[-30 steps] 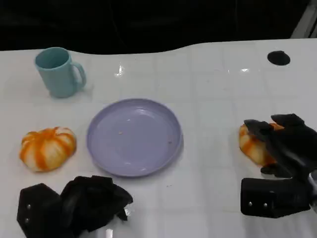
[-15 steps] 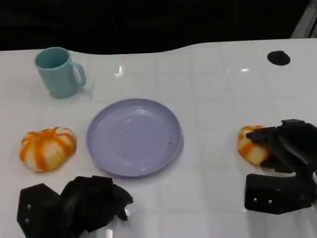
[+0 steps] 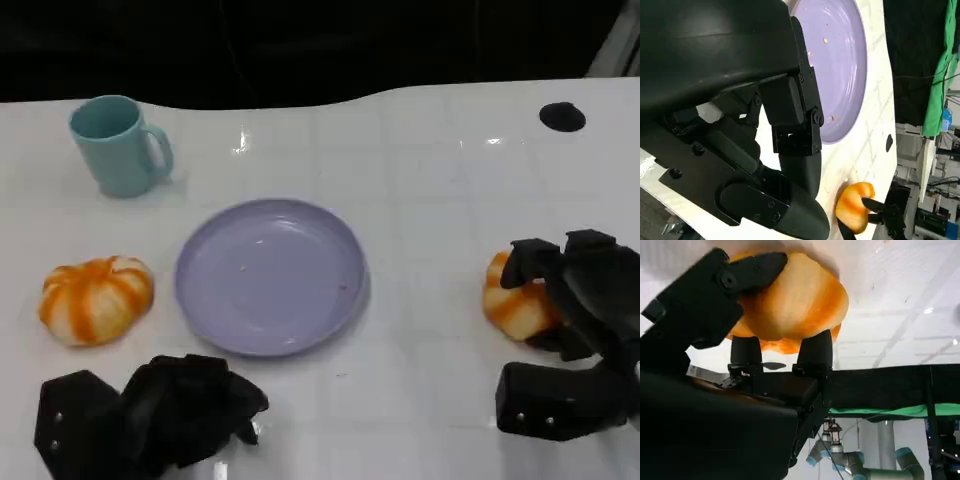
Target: Grasp the bread from the table and place it into the plate.
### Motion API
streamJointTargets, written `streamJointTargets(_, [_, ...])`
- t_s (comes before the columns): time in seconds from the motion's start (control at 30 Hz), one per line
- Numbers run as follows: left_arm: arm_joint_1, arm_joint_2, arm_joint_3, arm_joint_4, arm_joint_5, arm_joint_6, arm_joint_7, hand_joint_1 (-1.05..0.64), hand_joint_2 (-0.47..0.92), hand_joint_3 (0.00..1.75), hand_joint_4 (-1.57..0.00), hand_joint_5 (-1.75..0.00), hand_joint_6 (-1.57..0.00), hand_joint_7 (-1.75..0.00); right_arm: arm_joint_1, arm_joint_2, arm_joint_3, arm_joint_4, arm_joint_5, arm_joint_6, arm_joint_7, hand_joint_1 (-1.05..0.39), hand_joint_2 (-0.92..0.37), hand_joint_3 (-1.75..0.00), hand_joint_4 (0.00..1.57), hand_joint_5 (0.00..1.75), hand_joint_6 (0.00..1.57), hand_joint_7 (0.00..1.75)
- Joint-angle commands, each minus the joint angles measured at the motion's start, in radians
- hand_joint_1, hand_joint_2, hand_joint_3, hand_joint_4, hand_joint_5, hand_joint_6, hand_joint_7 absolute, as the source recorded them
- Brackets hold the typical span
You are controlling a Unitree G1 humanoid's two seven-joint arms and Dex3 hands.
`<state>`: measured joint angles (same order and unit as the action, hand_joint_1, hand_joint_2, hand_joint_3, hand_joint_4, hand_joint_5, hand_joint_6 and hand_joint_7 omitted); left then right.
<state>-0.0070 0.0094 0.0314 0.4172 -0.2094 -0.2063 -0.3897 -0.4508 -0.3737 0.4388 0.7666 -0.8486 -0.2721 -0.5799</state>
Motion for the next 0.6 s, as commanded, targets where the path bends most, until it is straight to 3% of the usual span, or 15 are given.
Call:
streamJointTargets(0.03, [0.013, 0.011, 0.001, -0.006, 0.009, -0.002, 0.002, -1.05, 0.65, 0.25, -0.89, -1.51, -1.51, -0.43, -0.008, -0.005, -0.001, -0.001, 0.011, -0.034, -0.058, -0.03, -0.34, -1.05, 0.9, 1.75, 0.84, 1.5])
streamJointTargets(0.2, [0.013, 0.013, 0.0, -0.006, 0.009, 0.0, -0.001, -1.05, 0.65, 0.24, -0.89, -1.51, -1.51, -0.43, 0.008, 0.003, -0.013, -0.072, 0.036, -0.072, -0.073, -0.01, -0.27, -1.26, 0.96, 1.75, 0.89, 1.49])
streamJointTargets(0.37, [0.013, 0.012, 0.0, -0.004, 0.009, -0.002, -0.001, -1.05, 0.65, 0.25, -0.89, -1.52, -1.51, -0.43, 0.026, 0.024, -0.021, -0.17, 0.072, -0.081, -0.033, -0.02, -0.28, -1.3, 0.98, 1.75, 0.9, 1.49])
streamJointTargets(0.6, [0.008, 0.011, 0.0, 0.004, 0.014, -0.004, 0.003, -1.05, 0.64, 0.25, -0.89, -1.52, -1.51, -0.43, 0.015, 0.078, -0.039, -0.216, 0.125, -0.117, 0.009, 0.0, -0.21, -1.43, 1.01, 1.75, 0.86, 1.58])
